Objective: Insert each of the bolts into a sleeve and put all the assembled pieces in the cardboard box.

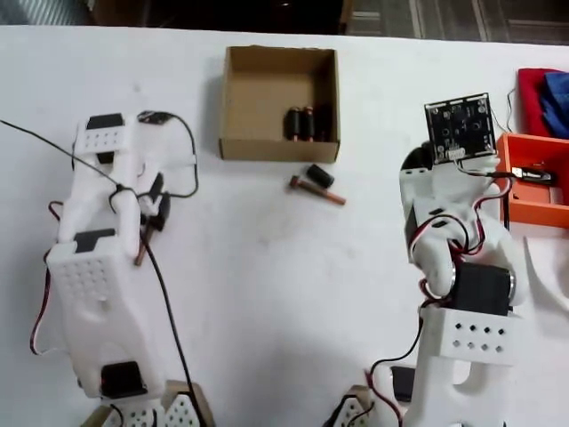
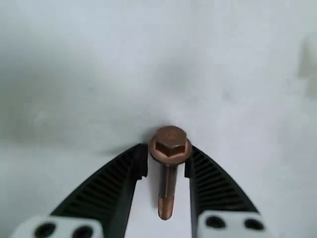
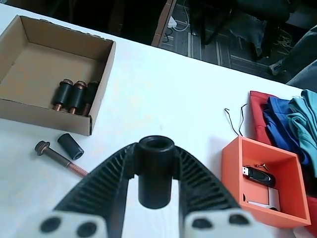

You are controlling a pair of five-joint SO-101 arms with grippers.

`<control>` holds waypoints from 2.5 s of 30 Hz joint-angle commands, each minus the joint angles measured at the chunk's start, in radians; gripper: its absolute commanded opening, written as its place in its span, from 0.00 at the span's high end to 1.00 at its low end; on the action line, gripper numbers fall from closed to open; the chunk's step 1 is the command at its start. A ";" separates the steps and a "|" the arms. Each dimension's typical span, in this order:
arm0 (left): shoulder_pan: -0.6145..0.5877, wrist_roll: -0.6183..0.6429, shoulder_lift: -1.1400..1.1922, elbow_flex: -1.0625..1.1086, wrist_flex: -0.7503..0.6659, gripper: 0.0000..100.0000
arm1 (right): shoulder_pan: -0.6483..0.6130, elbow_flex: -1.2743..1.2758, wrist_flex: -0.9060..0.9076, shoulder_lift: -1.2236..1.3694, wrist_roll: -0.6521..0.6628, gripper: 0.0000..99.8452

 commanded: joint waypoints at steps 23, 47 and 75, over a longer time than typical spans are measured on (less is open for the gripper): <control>0.003 0.008 -0.017 -0.056 0.017 0.98 | -0.004 -0.009 0.001 -0.033 -0.006 0.98; 0.018 0.433 -1.106 0.197 -0.008 0.97 | -0.260 0.393 -0.194 -0.472 -0.175 0.98; 0.637 0.621 -1.597 0.654 -0.735 0.97 | -0.590 0.689 -0.476 -0.776 -0.173 0.98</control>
